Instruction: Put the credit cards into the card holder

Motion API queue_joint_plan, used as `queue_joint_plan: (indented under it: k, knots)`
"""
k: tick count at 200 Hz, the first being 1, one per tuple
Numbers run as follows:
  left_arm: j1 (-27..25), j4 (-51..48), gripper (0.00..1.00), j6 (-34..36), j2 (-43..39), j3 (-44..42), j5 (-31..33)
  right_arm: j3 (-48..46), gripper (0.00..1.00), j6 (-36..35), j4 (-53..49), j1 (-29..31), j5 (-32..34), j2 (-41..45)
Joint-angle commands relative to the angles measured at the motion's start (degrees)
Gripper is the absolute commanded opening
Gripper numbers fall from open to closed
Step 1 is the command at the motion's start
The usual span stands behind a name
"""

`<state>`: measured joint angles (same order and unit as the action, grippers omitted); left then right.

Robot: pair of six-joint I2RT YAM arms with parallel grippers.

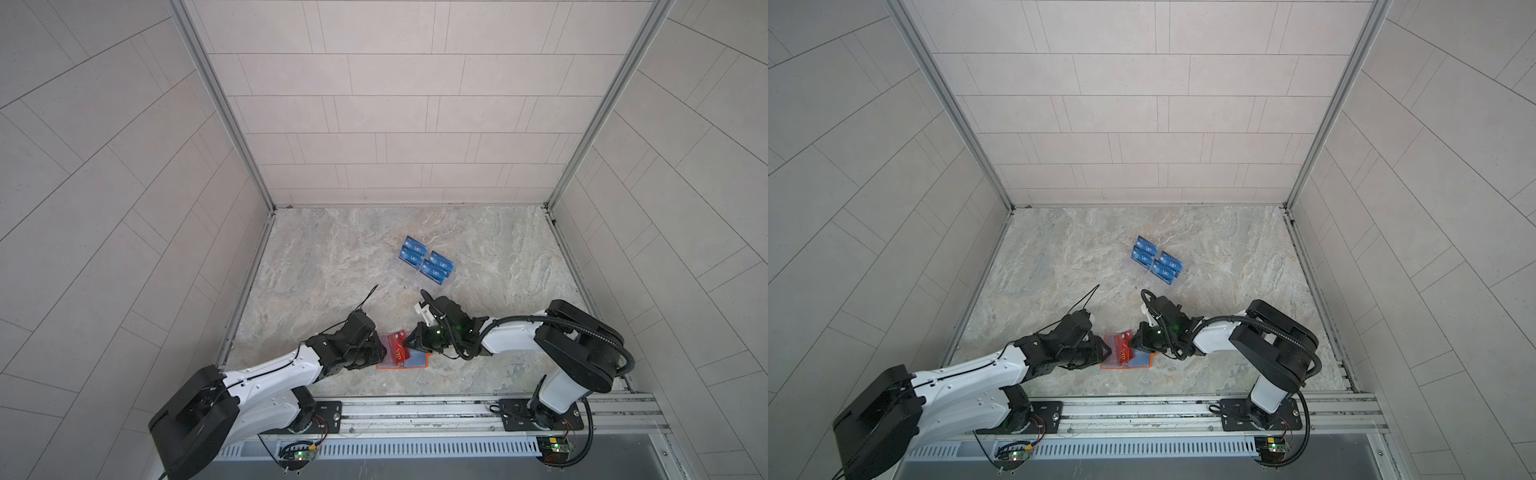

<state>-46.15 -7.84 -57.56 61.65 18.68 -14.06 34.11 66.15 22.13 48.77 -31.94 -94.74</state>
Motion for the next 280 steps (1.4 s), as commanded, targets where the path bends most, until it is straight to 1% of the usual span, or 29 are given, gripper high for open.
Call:
queue_joint_plan:
  k: [1,16,34,64,74,109,147,188,235,255,280]
  knots:
    - [-1.3,-2.4,0.32,-0.8,1.3,-0.9,-1.2,1.0,0.04,-0.3,-6.7,1.2,2.9,-1.9]
    - [-1.4,-2.2,0.32,-1.1,1.3,-0.9,-1.4,4.3,0.13,-3.1,-11.8,1.8,2.7,-1.5]
    - [-1.6,-2.1,0.31,-1.3,1.0,-1.0,-1.3,6.7,0.22,-5.8,-19.5,3.0,4.2,0.1]
    - [-1.7,-2.0,0.31,-1.5,0.5,-1.1,-1.2,8.5,0.33,-8.3,-27.1,4.4,6.3,2.6]
    - [-1.8,-2.0,0.31,-1.5,0.5,-1.0,-1.2,9.1,0.35,-9.0,-29.1,4.8,6.8,3.1]
    - [-2.0,-0.4,0.32,-1.1,1.3,-0.8,-2.0,11.7,0.35,-10.9,-31.7,6.1,6.9,2.7]
    - [-2.3,0.4,0.32,-0.1,2.5,0.0,-2.7,14.2,0.34,-11.3,-30.0,7.3,4.9,-0.5]
    - [-2.2,2.0,0.32,-0.4,3.5,-0.2,-3.3,16.3,0.34,-12.2,-28.9,7.6,3.4,-2.2]
    - [-2.2,1.8,0.32,-0.3,3.5,-0.2,-3.1,17.9,0.34,-13.0,-29.0,7.8,3.1,-3.7]
    - [-2.1,1.4,0.33,0.2,3.8,0.3,-2.8,17.7,0.35,-13.5,-30.2,7.8,4.4,-1.9]
    - [-1.2,-2.7,0.34,3.0,4.7,3.3,-2.6,17.2,0.36,-15.6,-37.1,7.2,9.9,3.1]
